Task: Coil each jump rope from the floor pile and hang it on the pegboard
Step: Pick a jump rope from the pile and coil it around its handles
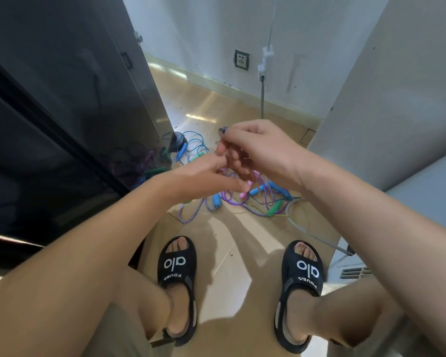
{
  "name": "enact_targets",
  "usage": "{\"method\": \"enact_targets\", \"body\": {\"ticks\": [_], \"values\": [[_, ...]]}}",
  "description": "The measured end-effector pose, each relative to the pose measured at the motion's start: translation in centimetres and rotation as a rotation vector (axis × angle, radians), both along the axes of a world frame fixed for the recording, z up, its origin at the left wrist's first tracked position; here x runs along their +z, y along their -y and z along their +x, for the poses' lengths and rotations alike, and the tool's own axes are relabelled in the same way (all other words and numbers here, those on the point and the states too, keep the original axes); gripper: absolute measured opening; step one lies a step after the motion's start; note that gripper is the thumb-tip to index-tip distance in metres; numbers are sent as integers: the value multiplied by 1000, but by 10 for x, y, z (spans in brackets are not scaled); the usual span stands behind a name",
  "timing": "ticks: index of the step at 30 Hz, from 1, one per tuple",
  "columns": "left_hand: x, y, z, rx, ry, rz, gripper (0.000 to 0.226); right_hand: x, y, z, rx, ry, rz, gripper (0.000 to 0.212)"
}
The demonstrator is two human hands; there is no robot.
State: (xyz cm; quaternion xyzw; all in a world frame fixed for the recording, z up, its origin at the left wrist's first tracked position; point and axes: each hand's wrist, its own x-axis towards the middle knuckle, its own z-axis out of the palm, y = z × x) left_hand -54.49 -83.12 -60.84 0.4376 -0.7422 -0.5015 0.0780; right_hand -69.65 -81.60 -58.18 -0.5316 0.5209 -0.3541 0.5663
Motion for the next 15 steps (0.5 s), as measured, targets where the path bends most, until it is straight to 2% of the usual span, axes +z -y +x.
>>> {"method": "enact_targets", "body": {"ticks": [5, 7, 9, 12, 15], "values": [[-3, 1, -2, 54, -65, 119, 21, 5, -3, -1, 16, 101, 38, 32], [-1, -1, -5, 37, -65, 124, 17, 4, -1, -2, 41, 87, 42, 30], [4, -3, -6, 40, -63, 65, 18, 1, 3, -7, 38, -61, -31, 28], [8, 2, -3, 170, -74, -36, 22, -3, 11, -18, -42, -346, -143, 23], [10, 5, -2, 275, -165, -35, 28, -8, 15, -27, 14, -429, 12, 55]]}}
